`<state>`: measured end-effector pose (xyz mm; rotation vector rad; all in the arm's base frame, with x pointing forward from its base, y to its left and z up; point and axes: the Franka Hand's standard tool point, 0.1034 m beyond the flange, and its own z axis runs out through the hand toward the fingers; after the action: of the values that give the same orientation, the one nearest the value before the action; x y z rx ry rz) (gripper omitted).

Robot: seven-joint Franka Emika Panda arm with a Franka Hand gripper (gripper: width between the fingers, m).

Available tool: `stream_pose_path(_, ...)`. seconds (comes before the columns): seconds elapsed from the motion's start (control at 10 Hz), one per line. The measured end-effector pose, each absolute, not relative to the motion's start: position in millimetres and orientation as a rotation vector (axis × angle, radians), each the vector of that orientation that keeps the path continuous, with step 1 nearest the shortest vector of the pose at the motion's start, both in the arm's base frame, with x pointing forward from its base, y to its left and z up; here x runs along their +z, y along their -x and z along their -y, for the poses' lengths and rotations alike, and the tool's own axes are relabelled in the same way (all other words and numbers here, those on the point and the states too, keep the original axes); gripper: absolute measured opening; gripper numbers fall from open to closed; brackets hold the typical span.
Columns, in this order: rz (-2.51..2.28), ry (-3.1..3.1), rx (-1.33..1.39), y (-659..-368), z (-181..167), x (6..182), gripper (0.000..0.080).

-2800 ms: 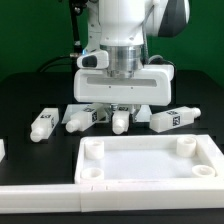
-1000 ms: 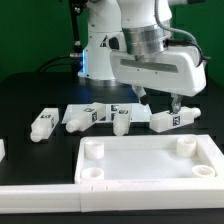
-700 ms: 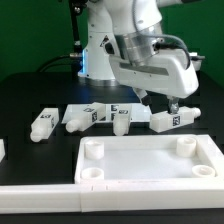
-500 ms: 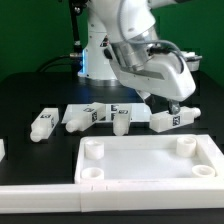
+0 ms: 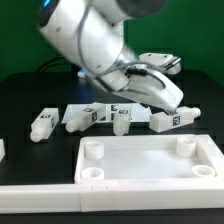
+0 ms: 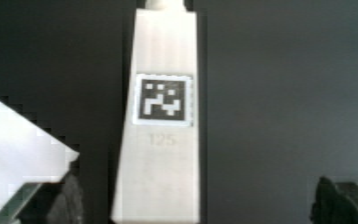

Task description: Assemble desk

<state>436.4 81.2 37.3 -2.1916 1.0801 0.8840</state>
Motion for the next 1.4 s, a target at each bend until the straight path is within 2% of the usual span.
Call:
stream_pose_path(0.4, -1.057, 2.137, 0.941, -439, -80, 29.2, 0.0649)
stream_pose_path(0.8, -1.109, 2.048, 1.057, -416, -82, 14.4, 0.0649)
stream_pose_path(1.1, -1.13, 2.064, 1.092, -413, -100, 11.5, 0.0649)
stream_pose_path(1.3, -1.13, 2.062, 1.09, -413, -100, 11.6, 0.0649)
stream_pose_path(1.4, -1.13, 2.061, 1.09, -413, -99, 11.6, 0.0475)
